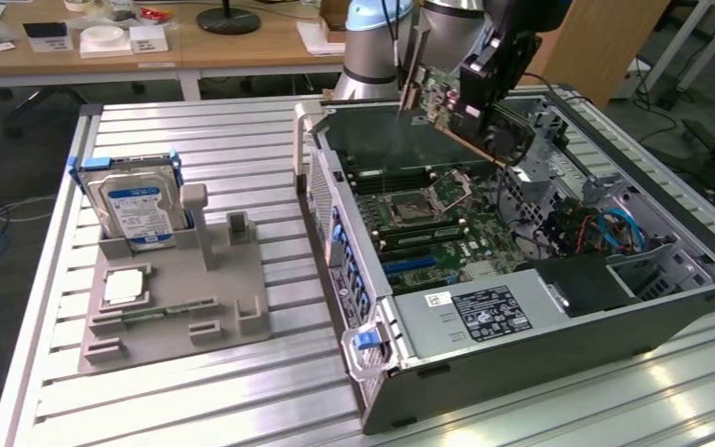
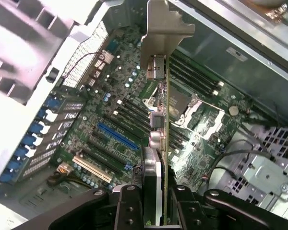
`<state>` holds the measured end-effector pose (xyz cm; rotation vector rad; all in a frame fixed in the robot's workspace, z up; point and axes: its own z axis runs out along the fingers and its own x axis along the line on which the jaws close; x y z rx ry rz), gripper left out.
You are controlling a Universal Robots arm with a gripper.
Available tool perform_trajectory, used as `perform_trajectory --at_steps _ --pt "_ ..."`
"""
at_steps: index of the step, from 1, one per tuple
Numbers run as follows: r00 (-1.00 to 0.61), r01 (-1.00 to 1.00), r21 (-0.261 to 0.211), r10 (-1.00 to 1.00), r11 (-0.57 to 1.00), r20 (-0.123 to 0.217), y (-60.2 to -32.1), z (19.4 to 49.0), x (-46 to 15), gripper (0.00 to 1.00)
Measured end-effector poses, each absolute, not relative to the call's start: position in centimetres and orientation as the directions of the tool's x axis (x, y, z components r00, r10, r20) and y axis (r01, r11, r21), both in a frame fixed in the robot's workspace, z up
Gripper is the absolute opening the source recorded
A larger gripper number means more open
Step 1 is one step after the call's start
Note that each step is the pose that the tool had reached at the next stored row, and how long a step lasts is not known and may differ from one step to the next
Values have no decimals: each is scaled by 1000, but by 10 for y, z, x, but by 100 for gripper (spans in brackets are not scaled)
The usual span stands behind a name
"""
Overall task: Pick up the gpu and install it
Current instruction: 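Insert the gpu into the slot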
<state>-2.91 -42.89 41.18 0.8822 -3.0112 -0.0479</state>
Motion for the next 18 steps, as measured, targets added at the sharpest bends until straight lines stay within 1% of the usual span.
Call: perform_trajectory --at_steps 13,18 --pt "-701 -713 26 -713 700 -11 -429 398 -29 28" --pt "-652 -758 26 -758 652 -10 -430 386 -29 28"
